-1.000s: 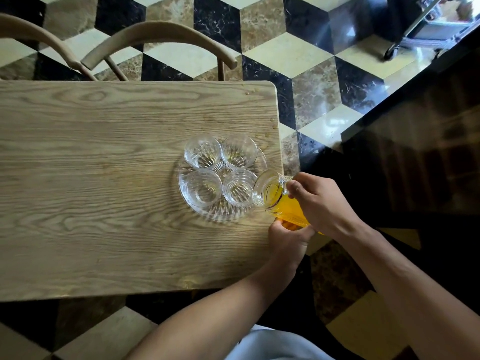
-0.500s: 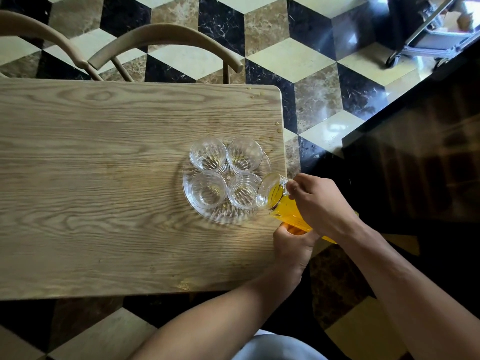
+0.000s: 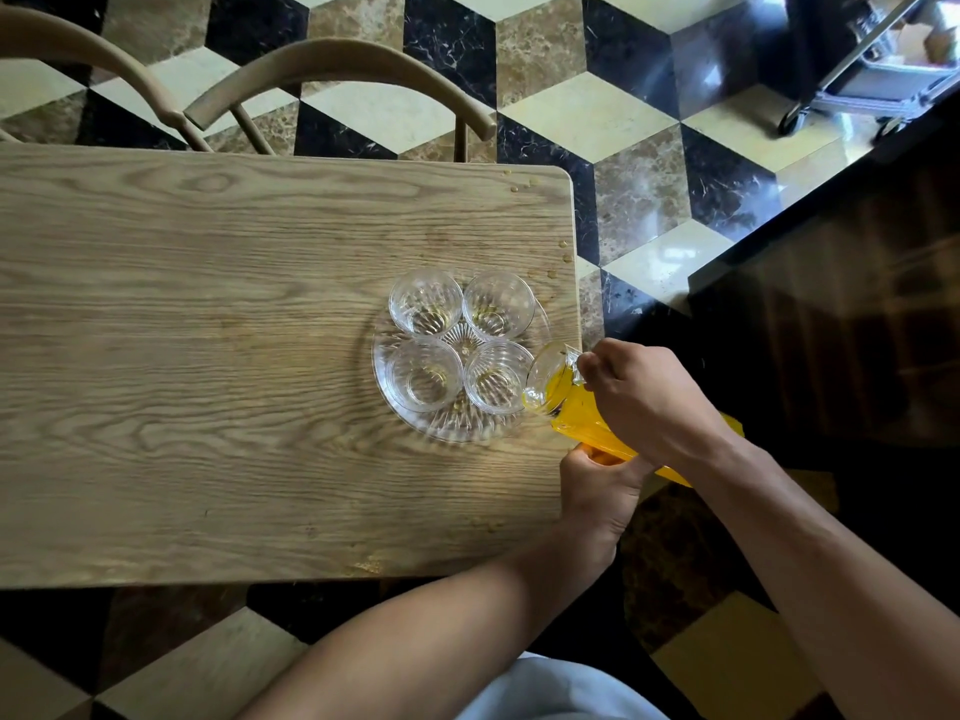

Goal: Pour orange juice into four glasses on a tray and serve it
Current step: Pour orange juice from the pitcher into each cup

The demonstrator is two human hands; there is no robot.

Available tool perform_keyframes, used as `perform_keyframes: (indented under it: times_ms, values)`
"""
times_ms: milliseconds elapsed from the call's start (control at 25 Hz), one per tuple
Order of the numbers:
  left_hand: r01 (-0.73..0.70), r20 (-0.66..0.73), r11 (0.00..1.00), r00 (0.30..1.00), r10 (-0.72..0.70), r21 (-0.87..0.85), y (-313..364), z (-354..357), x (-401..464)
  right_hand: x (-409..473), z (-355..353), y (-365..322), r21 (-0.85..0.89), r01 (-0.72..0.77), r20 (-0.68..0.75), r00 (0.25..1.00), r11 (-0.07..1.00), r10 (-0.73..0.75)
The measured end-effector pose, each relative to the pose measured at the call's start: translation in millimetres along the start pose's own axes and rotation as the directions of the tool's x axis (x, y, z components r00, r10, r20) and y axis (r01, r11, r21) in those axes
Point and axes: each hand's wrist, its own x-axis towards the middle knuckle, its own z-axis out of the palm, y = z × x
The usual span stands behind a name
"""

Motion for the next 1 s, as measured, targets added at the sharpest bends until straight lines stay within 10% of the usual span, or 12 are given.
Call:
perform_keyframes:
  times_ms: [1000]
  values:
    - [-0.011, 0.079, 1.0, 0.997, 0.013, -0.028, 1.6, -2.3, -6.5, 7.2, 1.0, -9.0, -0.116, 0.004, 0.003, 1.0, 0.993, -0.003]
